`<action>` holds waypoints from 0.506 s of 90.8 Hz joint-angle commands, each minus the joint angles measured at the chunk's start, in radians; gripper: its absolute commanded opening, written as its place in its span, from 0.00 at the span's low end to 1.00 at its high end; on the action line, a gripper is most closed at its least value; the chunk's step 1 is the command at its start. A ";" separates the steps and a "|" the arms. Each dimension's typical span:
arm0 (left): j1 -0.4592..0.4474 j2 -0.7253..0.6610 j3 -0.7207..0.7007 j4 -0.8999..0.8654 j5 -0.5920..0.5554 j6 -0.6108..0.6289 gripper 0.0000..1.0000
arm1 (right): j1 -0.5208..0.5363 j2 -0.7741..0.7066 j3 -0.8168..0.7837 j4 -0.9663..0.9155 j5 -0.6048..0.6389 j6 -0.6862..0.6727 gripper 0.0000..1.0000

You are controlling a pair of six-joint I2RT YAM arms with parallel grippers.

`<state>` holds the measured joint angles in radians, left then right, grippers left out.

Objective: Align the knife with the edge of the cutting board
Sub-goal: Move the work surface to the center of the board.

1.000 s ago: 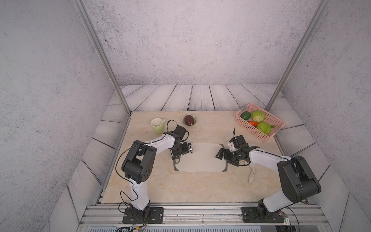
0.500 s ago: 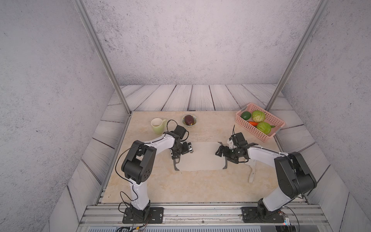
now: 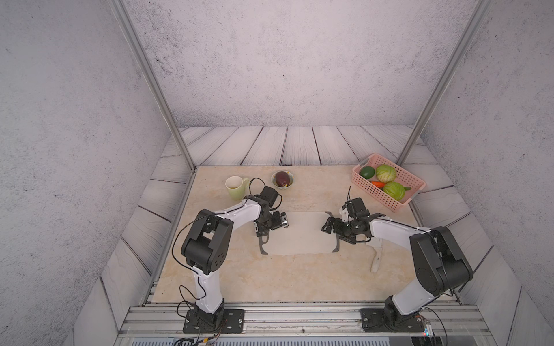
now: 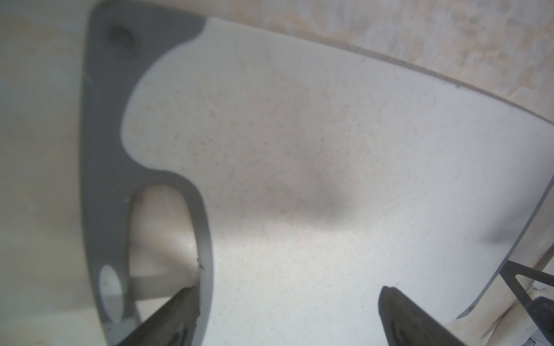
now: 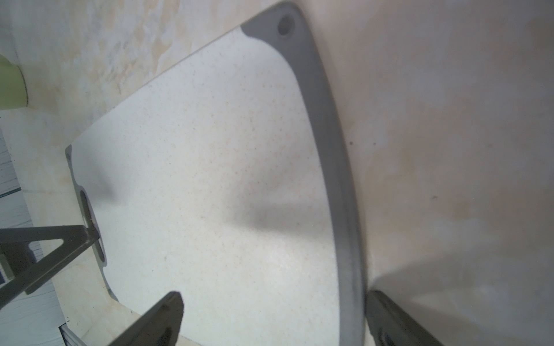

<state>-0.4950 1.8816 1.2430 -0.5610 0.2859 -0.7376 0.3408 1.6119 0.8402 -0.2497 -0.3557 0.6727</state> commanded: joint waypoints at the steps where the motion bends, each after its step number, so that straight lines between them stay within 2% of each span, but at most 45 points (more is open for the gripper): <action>1: -0.005 -0.010 0.031 0.008 0.025 0.020 0.98 | 0.004 0.013 -0.036 -0.036 -0.002 0.012 0.99; 46: -0.004 -0.004 0.039 -0.004 0.008 0.024 0.98 | 0.005 -0.018 -0.045 -0.065 0.023 0.015 0.99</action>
<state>-0.4957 1.8820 1.2636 -0.5491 0.3035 -0.7254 0.3412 1.6066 0.8360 -0.2489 -0.3489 0.6735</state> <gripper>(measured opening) 0.984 0.993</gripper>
